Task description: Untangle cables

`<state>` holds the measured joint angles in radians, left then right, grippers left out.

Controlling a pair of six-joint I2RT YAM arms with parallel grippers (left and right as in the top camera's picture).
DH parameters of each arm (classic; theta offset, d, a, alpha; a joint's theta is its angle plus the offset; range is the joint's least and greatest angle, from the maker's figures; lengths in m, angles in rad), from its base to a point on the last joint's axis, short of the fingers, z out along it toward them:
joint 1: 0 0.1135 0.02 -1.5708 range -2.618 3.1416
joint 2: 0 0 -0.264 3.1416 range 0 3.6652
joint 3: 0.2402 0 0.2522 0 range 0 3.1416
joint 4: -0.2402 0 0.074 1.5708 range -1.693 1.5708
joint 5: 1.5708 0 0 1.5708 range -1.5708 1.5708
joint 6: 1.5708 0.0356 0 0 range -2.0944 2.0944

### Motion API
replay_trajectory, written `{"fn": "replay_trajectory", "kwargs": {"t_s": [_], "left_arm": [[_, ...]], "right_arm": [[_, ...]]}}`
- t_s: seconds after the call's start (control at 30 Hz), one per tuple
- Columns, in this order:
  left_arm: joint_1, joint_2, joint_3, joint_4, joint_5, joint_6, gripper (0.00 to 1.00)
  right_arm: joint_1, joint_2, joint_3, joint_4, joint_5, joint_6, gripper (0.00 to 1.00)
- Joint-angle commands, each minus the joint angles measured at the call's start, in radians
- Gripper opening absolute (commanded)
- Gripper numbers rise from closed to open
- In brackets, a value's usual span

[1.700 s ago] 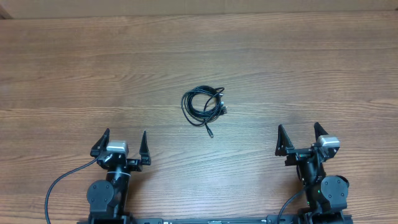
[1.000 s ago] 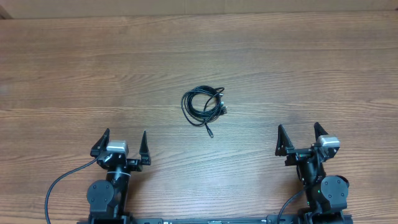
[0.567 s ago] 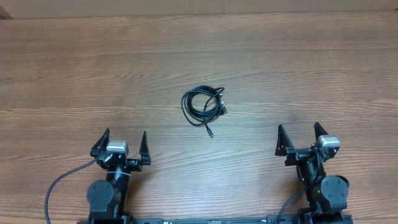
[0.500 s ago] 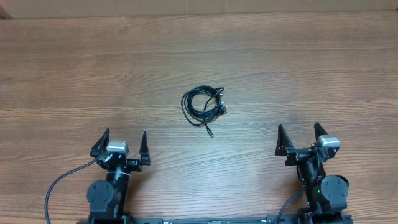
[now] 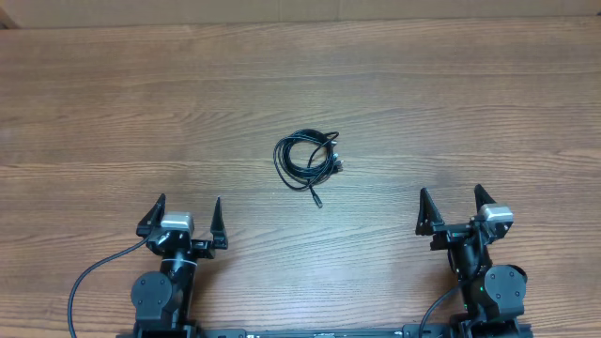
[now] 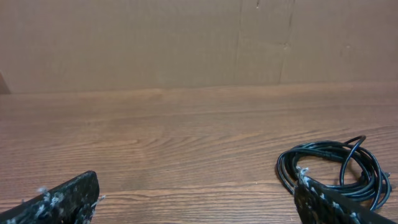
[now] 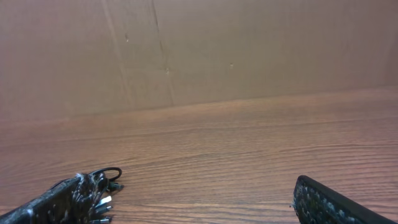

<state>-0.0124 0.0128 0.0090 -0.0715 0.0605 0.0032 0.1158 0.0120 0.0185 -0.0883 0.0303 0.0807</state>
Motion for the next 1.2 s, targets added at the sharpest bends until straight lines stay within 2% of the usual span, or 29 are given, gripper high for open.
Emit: {"fn": "replay_trajectory", "kwargs": {"t_s": [0.0,0.13,0.23,0.6,0.8,0.93,1.17], "left_arm": [[0.008,-0.008,-0.004,-0.001,0.011,0.016,1.00],[0.008,-0.008,-0.004,-0.001,0.011,0.015,1.00],[0.008,-0.008,0.010,-0.024,0.010,-0.031,1.00],[0.008,0.055,0.176,-0.258,0.008,-0.051,1.00],[0.007,0.250,0.320,-0.325,0.008,-0.051,0.99],[0.006,0.437,0.459,-0.364,0.020,-0.053,1.00],[0.006,0.741,0.795,-0.658,0.055,-0.053,1.00]], "right_arm": [[0.002,-0.009,-0.010,0.008,0.002,0.003,1.00],[0.002,-0.009,-0.010,0.007,0.007,0.043,1.00],[0.001,-0.009,-0.003,0.000,0.039,0.107,1.00],[0.001,0.051,0.152,-0.183,0.090,0.130,1.00],[0.001,0.225,0.293,-0.241,0.089,0.134,1.00],[0.001,0.407,0.431,-0.325,0.080,0.133,1.00],[0.001,0.717,0.696,-0.557,0.035,0.133,1.00]]}}
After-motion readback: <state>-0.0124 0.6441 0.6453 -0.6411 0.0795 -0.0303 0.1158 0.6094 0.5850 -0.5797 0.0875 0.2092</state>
